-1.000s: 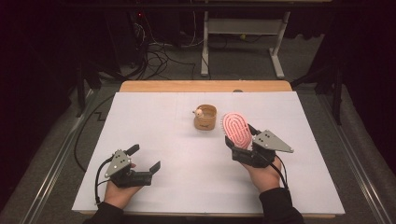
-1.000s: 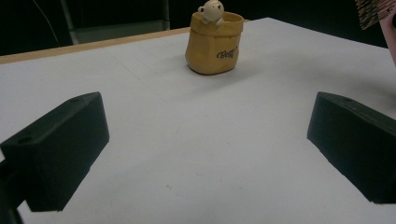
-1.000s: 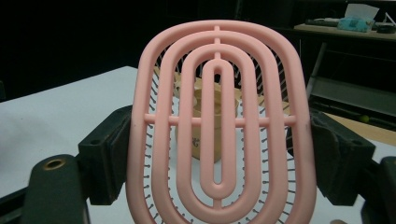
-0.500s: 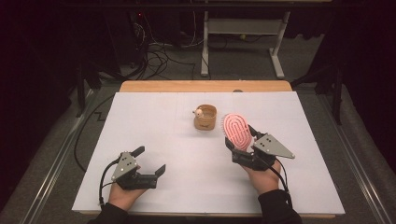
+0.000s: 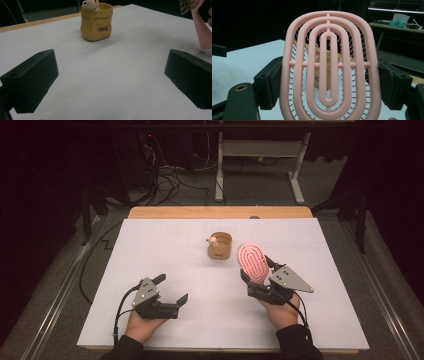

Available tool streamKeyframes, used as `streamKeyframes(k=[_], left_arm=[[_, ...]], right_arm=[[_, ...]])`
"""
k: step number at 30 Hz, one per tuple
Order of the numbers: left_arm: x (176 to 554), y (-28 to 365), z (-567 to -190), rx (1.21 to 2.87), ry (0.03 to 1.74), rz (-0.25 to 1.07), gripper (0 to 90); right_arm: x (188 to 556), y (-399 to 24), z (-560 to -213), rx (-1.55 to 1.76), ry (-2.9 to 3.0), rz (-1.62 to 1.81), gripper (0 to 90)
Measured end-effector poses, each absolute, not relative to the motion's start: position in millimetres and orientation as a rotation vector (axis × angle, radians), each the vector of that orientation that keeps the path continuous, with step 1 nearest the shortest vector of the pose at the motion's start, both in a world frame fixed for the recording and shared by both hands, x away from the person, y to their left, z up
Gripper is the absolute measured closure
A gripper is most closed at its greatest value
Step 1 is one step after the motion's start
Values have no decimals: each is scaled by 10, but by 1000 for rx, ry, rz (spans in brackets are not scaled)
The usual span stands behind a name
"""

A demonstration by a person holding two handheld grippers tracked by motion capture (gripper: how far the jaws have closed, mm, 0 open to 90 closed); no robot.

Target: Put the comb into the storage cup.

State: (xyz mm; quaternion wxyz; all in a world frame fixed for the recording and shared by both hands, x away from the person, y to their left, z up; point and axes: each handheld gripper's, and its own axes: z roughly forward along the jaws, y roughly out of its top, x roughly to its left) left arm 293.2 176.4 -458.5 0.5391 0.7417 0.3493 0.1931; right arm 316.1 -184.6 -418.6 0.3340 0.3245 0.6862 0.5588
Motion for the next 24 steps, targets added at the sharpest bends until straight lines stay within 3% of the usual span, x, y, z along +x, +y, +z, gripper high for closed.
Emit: streamKeyframes(k=[24], left_arm=[[3066,1424,-4139,1762,767,428,0]], right_arm=[[3083,-1752,-4151,788,1793,1451,204]])
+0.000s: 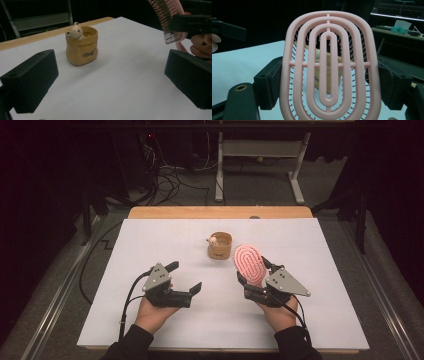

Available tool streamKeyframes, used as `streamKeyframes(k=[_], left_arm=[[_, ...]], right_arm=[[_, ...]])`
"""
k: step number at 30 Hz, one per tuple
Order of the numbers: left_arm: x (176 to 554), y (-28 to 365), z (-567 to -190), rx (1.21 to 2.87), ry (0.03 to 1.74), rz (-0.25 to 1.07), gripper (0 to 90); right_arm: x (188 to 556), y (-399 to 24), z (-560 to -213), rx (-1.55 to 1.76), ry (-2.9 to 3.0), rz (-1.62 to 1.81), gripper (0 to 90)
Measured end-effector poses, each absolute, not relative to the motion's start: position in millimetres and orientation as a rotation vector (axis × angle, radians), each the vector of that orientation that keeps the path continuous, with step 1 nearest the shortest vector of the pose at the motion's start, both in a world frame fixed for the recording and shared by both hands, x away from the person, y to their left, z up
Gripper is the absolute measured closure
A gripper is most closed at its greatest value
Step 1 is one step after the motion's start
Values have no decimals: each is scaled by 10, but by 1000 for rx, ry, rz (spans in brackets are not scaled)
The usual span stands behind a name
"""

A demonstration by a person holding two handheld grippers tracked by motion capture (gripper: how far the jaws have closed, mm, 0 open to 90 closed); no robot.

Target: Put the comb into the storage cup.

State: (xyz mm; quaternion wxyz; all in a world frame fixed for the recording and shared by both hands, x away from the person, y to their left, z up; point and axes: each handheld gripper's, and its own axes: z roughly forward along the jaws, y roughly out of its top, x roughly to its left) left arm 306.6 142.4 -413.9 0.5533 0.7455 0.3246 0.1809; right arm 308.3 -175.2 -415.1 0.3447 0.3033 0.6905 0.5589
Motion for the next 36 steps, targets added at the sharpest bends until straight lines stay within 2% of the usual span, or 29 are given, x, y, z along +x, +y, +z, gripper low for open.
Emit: streamKeyframes(k=[36], left_arm=[[3117,1002,-3946,1752,694,329,0]], right_arm=[[2992,-1484,-4214,678,1833,1449,203]])
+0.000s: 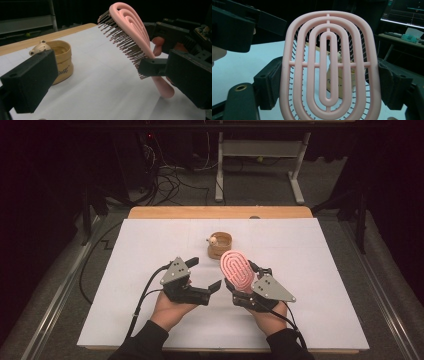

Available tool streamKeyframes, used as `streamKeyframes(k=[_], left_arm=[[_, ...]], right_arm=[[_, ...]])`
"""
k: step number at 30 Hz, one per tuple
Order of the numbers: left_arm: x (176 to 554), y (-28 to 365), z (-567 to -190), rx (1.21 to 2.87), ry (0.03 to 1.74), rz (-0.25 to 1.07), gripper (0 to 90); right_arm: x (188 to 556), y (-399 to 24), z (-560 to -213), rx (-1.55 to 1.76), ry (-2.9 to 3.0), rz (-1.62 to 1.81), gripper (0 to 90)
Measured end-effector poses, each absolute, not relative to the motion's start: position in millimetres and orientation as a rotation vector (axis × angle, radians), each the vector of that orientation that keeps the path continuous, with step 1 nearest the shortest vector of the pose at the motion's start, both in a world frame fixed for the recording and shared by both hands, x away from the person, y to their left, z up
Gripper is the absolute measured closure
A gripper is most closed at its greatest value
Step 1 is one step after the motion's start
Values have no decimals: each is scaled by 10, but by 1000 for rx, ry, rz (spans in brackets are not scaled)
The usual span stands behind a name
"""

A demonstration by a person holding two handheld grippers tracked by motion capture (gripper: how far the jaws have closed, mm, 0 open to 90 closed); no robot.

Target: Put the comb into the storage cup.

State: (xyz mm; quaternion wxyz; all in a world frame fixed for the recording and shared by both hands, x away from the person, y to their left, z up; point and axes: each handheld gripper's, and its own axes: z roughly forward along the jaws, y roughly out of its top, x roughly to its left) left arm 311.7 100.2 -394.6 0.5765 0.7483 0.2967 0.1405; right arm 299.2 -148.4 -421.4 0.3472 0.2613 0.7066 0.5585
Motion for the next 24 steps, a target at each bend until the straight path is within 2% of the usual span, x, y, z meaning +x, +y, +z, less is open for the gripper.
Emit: streamKeyframes(k=[20,22,24], left_arm=[[3233,782,-3871,1728,712,256,0],[3236,766,-3878,1731,698,246,51],[3246,756,-3881,1728,700,228,58]], right_arm=[[2946,-1407,-4199,634,1836,1467,203],[2940,-1404,-4196,630,1838,1466,203],[2937,-1397,-4193,620,1839,1469,203]])
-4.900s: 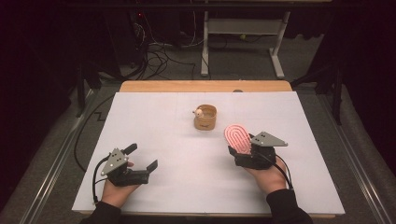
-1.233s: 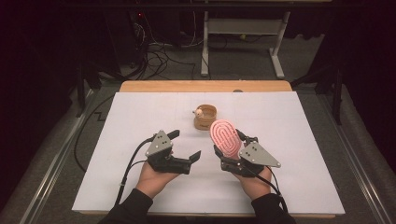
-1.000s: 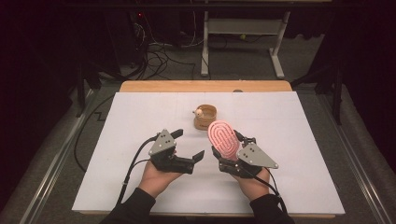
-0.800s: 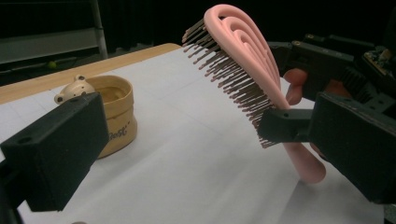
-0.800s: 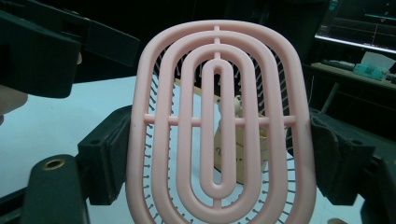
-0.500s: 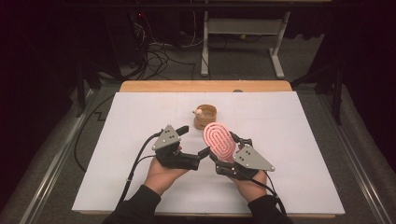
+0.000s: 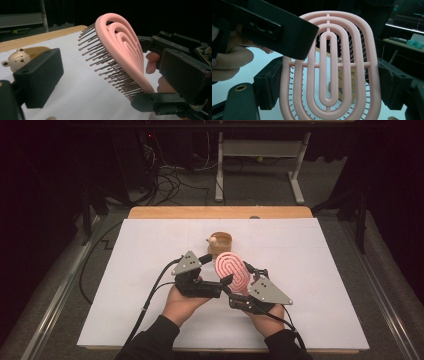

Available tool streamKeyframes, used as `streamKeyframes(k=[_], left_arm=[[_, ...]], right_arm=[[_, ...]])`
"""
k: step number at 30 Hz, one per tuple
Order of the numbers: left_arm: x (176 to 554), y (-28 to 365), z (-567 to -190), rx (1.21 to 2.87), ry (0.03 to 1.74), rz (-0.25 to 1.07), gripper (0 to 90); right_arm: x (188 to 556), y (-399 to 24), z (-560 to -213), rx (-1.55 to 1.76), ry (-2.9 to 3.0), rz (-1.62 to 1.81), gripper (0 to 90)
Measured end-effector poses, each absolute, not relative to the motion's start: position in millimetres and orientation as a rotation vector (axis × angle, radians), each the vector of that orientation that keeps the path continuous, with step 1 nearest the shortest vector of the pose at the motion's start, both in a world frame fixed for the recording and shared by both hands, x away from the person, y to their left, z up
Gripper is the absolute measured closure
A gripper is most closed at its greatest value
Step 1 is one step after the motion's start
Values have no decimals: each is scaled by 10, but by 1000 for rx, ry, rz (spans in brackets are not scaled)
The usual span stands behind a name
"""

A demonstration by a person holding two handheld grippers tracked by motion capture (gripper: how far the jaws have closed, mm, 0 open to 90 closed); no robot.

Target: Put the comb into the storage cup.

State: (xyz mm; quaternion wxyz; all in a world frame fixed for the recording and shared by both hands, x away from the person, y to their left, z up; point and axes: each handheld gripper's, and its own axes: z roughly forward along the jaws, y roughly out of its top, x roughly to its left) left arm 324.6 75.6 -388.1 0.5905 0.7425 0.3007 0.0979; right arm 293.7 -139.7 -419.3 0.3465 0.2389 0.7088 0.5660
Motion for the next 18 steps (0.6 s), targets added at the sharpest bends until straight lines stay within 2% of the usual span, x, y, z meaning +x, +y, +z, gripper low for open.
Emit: streamKeyframes(k=[7,10,16,18], left_arm=[[3269,715,-3878,1727,710,142,190],[3280,709,-3881,1733,715,121,192],[3313,713,-3884,1734,743,58,287],[3321,716,-3887,1734,744,46,288]], right_arm=[[2934,-1385,-4196,607,1843,1465,203],[2932,-1385,-4191,606,1842,1464,203],[2932,-1386,-4188,604,1839,1463,203],[2931,-1383,-4188,601,1841,1462,203]])
